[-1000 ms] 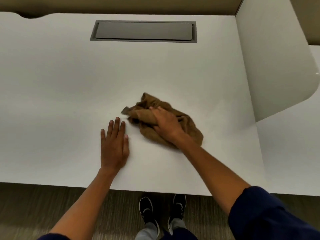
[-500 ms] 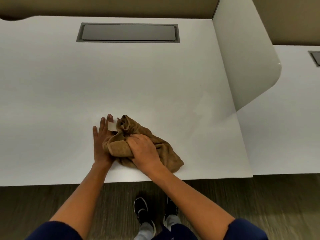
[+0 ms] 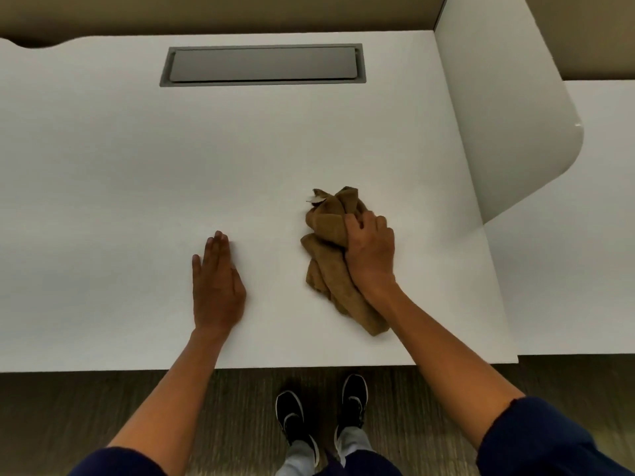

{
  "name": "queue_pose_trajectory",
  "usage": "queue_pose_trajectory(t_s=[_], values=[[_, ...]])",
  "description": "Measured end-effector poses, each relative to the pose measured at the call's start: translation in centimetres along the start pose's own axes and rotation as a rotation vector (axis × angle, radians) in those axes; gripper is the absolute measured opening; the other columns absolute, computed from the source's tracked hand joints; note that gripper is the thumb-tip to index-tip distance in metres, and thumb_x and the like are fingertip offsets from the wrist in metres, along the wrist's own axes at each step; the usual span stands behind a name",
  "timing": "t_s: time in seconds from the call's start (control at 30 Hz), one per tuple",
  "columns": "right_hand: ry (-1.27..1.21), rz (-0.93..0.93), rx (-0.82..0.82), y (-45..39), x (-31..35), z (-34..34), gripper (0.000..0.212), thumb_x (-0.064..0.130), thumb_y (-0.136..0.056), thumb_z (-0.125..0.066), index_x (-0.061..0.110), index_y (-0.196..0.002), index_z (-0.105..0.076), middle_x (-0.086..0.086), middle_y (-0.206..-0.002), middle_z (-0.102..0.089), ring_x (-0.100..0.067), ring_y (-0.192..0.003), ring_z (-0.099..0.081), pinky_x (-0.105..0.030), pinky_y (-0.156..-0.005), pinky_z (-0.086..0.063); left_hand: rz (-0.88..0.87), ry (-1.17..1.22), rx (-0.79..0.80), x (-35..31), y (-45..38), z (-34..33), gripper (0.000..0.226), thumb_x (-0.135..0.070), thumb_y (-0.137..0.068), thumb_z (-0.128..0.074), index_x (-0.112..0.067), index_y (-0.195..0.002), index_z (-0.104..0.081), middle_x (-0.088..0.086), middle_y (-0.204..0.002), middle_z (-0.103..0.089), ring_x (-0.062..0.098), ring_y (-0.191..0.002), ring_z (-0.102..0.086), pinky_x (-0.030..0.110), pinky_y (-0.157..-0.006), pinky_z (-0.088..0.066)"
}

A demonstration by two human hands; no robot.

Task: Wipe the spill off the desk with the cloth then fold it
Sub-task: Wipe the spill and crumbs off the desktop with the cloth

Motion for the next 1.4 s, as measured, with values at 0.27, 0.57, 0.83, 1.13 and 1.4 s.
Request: queue_pose_trajectory(t_s=[0.27, 0.57, 0.83, 1.13, 1.4], values=[[0.175, -0.142, -0.055, -6.3, -9.1, 2.4, 0.025, 0.002, -0.093, -0.043, 0.006, -0.114, -0.055, -0.021, -0.107, -0.055, -0.039, -0.091, -0.051, -0.045, -0.069, -0.038, 0.084, -0.172, 0.093, 0.6, -0.3, -0.7, 0.059, -0.029, -0.100, -0.023, -0.009, -0.156, -0.024, 0.006, -0.166, -0.014, 0.023, -0.154, -0.008, 0.059, -0.121, -0.003], [-0.054, -0.043, -0.047, -7.6, -11.6, 3.7, 0.027, 0.013, -0.089, -0.052, 0.007, -0.114, -0.061, -0.015, -0.114, -0.063, -0.035, -0.104, -0.059, -0.047, -0.088, -0.049, 0.095, -0.218, 0.142, 0.8, -0.2, -0.9, 0.070, -0.050, -0.100, -0.020, -0.014, -0.158, -0.013, 0.003, -0.167, -0.001, 0.019, -0.154, 0.002, 0.056, -0.122, 0.001], [-0.251, 0.187, 0.162, -2.1, -5.3, 1.6, 0.047, 0.006, -0.089, -0.064, 0.007, -0.135, -0.056, -0.017, -0.129, -0.063, -0.038, -0.115, -0.062, -0.052, -0.097, -0.049, 0.103, -0.206, 0.167, 0.6, -0.2, -0.7, 0.071, -0.053, -0.099, -0.014, -0.015, -0.158, -0.011, 0.002, -0.167, -0.001, 0.019, -0.154, 0.004, 0.055, -0.122, 0.004], [-0.247, 0.307, 0.482, 7.5, 2.8, 2.0, 0.056, 0.019, -0.086, -0.068, 0.026, -0.139, -0.051, -0.001, -0.134, -0.060, -0.028, -0.119, -0.058, -0.041, -0.096, -0.046, 0.060, -0.170, 0.197, 0.4, -0.4, -0.3, 0.066, -0.041, -0.099, -0.015, -0.009, -0.157, -0.020, 0.008, -0.166, -0.009, 0.025, -0.154, -0.004, 0.053, -0.122, -0.001], [-0.305, 0.323, 0.461, 14.7, 6.0, 2.6, 0.047, 0.028, -0.088, -0.067, 0.026, -0.133, -0.055, 0.000, -0.129, -0.064, -0.026, -0.113, -0.062, -0.041, -0.093, -0.051, 0.001, -0.040, 0.251, 0.9, 0.6, 0.0, 0.058, -0.025, -0.107, -0.032, -0.008, -0.158, -0.010, 0.005, -0.167, -0.003, 0.018, -0.154, 0.004, 0.044, -0.124, 0.004]])
Point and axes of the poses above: each hand's wrist, its own y-axis away from the middle knuckle, its own z-axis out of the back of the hand, x = y × z, the point moved 5 cm from there along -y, towards the middle knuckle
